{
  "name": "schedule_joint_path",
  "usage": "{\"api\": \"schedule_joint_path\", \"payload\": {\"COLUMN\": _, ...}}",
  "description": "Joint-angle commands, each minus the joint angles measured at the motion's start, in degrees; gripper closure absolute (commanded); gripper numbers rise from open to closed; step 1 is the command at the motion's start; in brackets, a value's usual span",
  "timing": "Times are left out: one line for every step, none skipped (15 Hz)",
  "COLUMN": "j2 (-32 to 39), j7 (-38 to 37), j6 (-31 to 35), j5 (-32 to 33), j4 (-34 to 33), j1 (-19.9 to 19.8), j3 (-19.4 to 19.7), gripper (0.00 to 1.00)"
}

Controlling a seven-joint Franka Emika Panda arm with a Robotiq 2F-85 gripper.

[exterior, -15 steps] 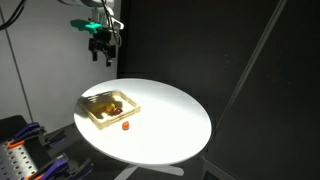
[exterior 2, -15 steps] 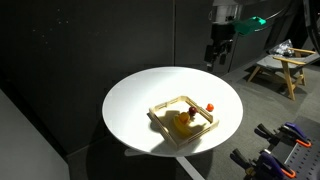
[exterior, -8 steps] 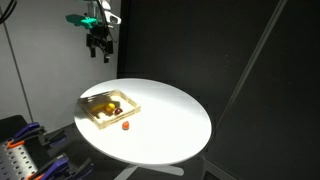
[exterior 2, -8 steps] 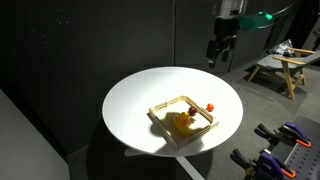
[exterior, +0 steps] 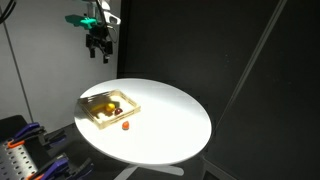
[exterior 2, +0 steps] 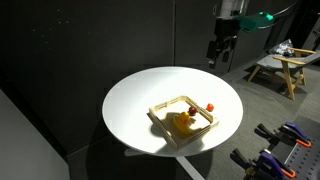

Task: Pick up the banana and place it in the wooden tray

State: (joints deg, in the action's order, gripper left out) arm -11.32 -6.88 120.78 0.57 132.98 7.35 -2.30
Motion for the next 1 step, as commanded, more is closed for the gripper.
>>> {"api": "schedule_joint_path", "payload": {"j2": -0.01, "j7": 0.19, "j6": -0.12, "j5": -0.26, "j4": -0.08, "j1": -1.17, "j3": -1.14, "gripper": 0.00}}
